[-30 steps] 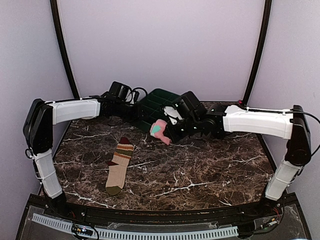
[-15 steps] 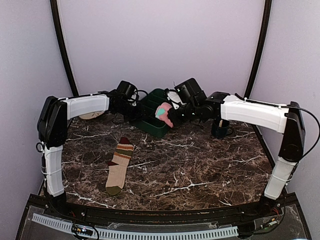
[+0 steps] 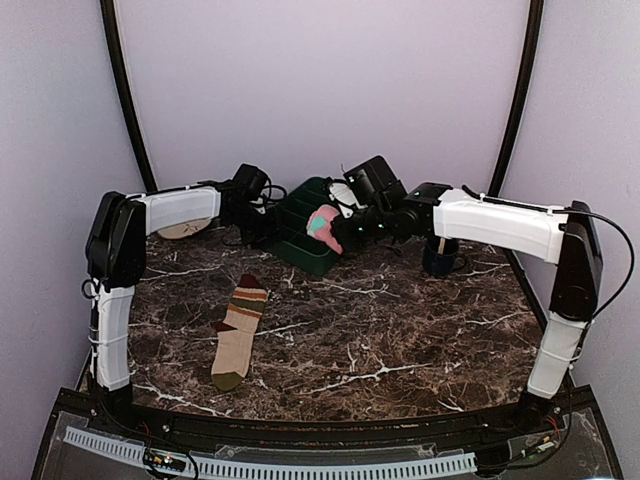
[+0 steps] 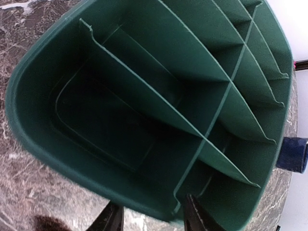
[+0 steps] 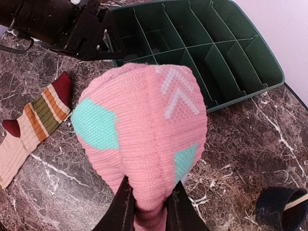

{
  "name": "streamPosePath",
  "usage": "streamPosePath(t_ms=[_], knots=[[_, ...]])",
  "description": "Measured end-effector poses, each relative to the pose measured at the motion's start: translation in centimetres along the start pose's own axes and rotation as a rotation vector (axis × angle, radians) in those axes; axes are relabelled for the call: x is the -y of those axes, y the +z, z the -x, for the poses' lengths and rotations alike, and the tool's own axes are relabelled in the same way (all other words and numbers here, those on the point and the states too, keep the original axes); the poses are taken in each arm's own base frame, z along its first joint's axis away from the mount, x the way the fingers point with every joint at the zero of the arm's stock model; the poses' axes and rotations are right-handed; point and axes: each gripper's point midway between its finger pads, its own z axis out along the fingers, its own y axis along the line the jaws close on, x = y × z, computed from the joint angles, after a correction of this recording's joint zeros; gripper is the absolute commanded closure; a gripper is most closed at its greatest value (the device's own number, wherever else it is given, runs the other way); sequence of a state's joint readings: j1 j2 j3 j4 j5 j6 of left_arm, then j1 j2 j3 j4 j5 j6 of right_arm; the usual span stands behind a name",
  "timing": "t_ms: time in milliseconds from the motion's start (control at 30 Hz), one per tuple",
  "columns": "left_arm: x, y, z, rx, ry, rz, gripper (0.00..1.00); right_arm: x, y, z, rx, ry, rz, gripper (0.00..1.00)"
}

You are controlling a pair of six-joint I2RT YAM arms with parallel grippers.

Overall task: Roll the socks
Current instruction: Move the storage box to the center of the board.

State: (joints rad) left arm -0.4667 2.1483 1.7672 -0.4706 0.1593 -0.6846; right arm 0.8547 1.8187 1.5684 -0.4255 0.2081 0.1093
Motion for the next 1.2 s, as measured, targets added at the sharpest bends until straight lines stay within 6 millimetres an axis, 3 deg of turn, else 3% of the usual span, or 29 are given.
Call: streamPosePath(t_ms=[167, 233, 333, 500, 700, 1200], knots=[[-0.7, 1.6, 0.6, -0.014, -0.022, 0.016, 0.6, -0.1, 0.2, 0.7, 0.011, -0.003, 0.006, 1.0], [-0.6, 1.6, 0.9, -0.019, -0.027, 0.017, 0.67, -0.1, 0.2, 0.8, 0.014, -0.004, 0.007, 1.0], [-0.4, 1.9, 1.3, -0.025, -0.042, 0.012, 0.88, -0.1, 0.2, 0.9, 0.017, -0.009, 0.009, 1.0], [-0.2, 2.4, 2.1, -0.02, -0.05, -0.021, 0.98, 0.0, 0.2, 0.9, 0.016, -0.015, 0.01, 1.0], [1.2, 2.5, 0.7, -0.062, 0.046, -0.063, 1.0, -0.1, 0.2, 0.9, 0.017, -0.016, 0.017, 1.0], [0.8, 1.2, -1.6, -0.06, 0.05, -0.004, 1.0, 0.9, 1.0, 0.2, -0.012, 0.027, -0.039, 1.0]])
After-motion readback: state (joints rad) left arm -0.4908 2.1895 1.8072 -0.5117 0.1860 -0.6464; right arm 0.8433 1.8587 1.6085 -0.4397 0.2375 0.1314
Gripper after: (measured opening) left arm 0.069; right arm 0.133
